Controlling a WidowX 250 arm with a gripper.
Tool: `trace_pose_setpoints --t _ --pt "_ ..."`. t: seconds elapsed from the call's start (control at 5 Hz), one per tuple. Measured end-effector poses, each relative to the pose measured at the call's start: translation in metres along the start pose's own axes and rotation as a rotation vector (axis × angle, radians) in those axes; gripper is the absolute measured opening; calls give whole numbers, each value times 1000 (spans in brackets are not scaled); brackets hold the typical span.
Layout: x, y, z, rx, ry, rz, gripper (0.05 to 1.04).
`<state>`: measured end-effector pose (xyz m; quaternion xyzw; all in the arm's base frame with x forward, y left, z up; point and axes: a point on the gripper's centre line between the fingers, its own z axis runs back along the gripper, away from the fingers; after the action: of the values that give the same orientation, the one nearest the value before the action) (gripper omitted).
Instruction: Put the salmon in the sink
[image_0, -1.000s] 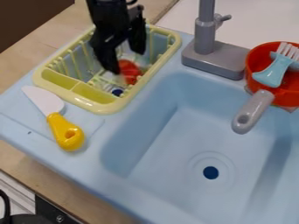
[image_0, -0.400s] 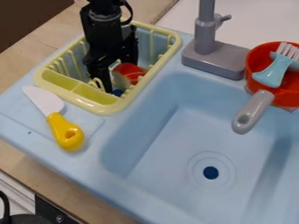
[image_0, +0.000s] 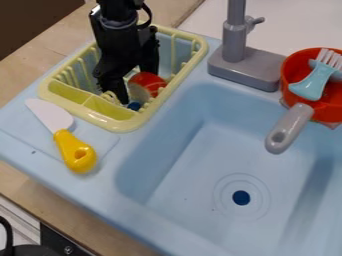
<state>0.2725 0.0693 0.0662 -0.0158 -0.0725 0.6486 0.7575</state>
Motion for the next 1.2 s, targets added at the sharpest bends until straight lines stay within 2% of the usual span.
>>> trace_pose_setpoints --t 0.2,0.4,0.8,1.2 --pt "-4 1 1 4 0 -40 657" --pt "-10 4 4 47 24 -60 518" --pt "-8 0 15 73 51 -75 518" --pt "2 -6 61 55 2 -133 518"
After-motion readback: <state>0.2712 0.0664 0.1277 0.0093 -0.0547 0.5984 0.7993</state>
